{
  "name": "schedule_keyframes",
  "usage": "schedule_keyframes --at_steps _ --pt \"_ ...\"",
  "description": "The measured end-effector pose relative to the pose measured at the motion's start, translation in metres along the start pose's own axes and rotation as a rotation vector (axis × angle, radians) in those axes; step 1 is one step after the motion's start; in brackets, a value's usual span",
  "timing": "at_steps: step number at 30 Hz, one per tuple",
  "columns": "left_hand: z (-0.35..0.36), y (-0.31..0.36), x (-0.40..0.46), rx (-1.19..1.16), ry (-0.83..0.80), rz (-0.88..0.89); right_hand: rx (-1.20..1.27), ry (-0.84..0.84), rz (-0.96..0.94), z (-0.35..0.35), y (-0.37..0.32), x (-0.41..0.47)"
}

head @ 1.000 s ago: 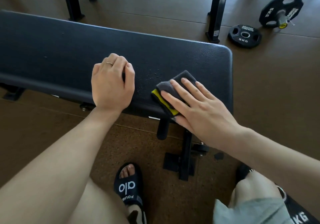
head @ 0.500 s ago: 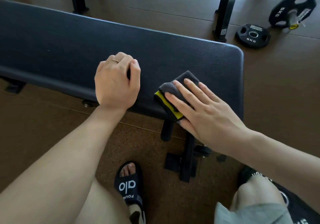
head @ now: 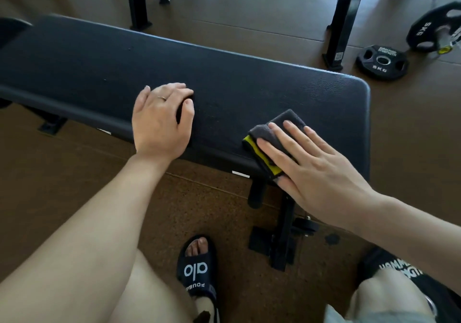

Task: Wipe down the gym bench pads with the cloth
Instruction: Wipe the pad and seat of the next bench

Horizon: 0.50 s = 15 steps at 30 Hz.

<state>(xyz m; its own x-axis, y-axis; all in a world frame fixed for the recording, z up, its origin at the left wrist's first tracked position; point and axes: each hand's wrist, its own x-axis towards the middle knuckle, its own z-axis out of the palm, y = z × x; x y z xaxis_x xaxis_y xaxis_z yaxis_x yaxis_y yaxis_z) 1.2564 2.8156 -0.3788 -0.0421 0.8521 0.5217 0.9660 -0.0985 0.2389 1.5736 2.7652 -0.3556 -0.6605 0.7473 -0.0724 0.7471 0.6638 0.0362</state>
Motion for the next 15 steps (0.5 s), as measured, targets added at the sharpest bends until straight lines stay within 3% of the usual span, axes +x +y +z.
schedule_keyframes --at_steps 7,15 --pt "0.002 -0.004 -0.001 -0.075 0.02 -0.024 0.132 0.005 0.025 -0.012 -0.051 0.117" --pt "0.007 -0.003 -0.003 -0.075 0.052 -0.037 -0.102 0.061 -0.169 0.005 -0.021 0.031"
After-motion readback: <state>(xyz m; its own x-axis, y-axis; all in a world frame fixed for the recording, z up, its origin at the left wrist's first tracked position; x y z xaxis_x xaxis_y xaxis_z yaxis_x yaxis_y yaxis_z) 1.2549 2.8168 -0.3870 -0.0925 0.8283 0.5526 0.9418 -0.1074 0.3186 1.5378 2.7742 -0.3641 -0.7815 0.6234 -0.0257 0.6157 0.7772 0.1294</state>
